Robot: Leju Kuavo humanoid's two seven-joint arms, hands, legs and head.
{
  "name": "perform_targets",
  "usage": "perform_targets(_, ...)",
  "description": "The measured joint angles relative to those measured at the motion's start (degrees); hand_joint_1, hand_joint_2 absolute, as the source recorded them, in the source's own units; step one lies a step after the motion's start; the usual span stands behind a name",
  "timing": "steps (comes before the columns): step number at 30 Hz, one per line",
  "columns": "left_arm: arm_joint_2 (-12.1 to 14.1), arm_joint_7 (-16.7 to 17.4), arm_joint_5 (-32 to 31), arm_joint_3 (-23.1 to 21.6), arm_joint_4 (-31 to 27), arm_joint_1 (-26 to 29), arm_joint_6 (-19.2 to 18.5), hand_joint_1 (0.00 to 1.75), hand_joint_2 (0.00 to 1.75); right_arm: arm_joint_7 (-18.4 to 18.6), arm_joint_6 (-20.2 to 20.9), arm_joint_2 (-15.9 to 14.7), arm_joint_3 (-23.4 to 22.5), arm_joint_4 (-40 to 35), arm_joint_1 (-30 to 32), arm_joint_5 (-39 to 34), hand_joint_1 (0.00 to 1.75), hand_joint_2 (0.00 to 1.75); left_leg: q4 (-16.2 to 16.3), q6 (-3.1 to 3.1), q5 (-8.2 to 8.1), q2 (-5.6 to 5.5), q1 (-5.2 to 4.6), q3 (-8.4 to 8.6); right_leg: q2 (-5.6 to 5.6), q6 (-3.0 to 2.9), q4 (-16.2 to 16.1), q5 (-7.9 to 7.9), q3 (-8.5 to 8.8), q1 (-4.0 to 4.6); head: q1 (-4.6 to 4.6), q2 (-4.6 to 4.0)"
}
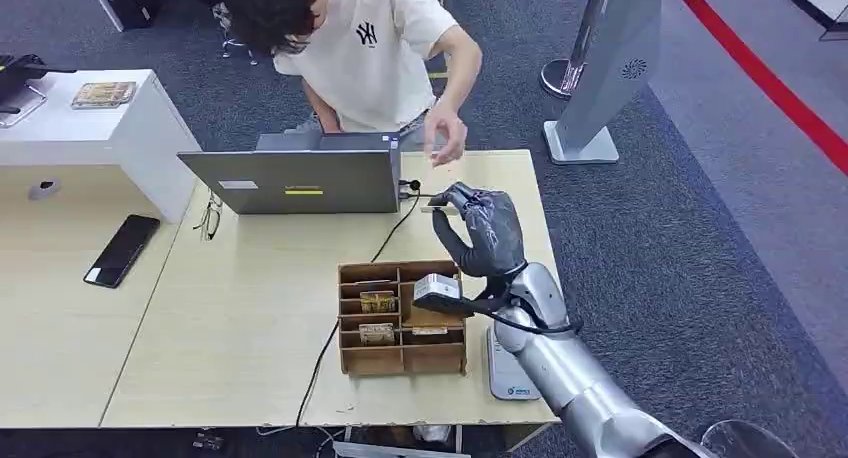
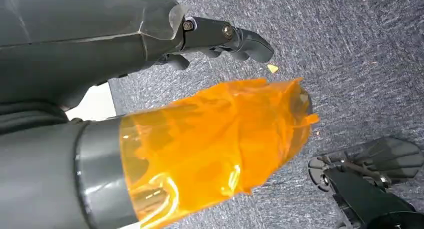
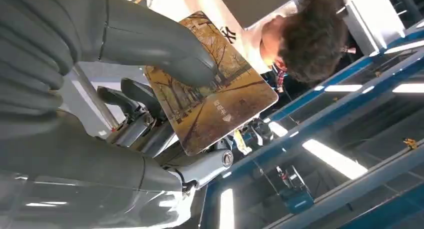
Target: Pass the card to the sensor for recognition and then transmit it.
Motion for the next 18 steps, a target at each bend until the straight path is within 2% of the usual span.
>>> perform_targets(6, 0.1, 0.2, 0.0, 0.0, 0.0, 0.0, 0.0, 0.0, 0.0, 0.1, 0.0, 0.2, -0.2, 0.3, 0.0, -3.2, 1.73, 1.75, 0.0, 0.0, 0.0, 0.0, 0.0, 0.0, 0.0, 0.0, 0.0, 0.0, 0.0, 0.0, 0.0, 0.0)
perform_targets(12, 0.1, 0.2, 0.3, 0.0, 0.0, 0.3, 0.3, 0.0, 0.0, 4.3, 1.0, -1.1, 0.5, 0.4, 0.2, -15.9, 1.75, 1.75, 0.0, 0.0, 0.0, 0.0, -0.01, 0.0, 0.0, 0.0, 0.0, 0.0, 0.0, -0.01, 0.0, 0.0)
perform_targets(18, 0.1, 0.0, 0.9, 0.0, 0.0, 0.9, 0.5, 0.0, 0.0, 6.7, 3.8, -3.6, 0.3, -0.7, 1.7, -20.8, 1.75, 1.75, 0.0, 0.0, -0.01, 0.0, -0.01, 0.0, 0.0, 0.0, 0.0, 0.0, -0.02, -0.01, 0.0, 0.0)
